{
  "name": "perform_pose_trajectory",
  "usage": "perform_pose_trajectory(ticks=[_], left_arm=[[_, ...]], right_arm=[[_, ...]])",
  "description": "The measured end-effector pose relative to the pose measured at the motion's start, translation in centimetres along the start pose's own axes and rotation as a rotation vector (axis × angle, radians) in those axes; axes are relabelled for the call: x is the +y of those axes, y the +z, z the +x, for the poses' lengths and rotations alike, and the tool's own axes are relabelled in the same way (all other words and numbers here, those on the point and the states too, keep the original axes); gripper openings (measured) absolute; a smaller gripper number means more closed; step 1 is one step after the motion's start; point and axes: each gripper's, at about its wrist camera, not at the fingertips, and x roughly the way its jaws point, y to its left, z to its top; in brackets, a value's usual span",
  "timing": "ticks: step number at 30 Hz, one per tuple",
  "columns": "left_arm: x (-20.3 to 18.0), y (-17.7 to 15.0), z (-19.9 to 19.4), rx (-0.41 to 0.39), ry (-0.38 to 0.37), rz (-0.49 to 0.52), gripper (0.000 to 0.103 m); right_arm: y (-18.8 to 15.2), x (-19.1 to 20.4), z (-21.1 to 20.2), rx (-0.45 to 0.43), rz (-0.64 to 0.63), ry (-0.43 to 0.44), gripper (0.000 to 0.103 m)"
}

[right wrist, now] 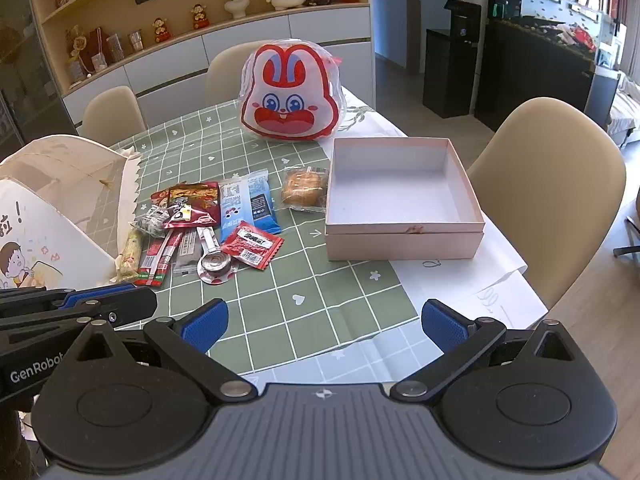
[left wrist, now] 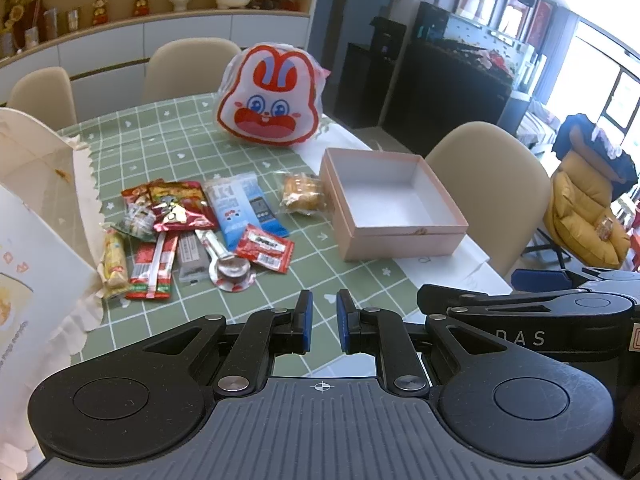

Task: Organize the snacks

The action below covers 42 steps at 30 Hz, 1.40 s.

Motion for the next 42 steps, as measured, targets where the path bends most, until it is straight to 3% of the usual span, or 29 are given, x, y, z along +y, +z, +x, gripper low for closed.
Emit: perform_pose_trajectory(ticks=[42], left_arm=[[0.76, -0.42, 0.17, 0.043, -0.019, -0.051, 0.017]], right_arm=[[-0.55, 0.31, 0.56, 0.027, 0.003, -0.016, 0.103]])
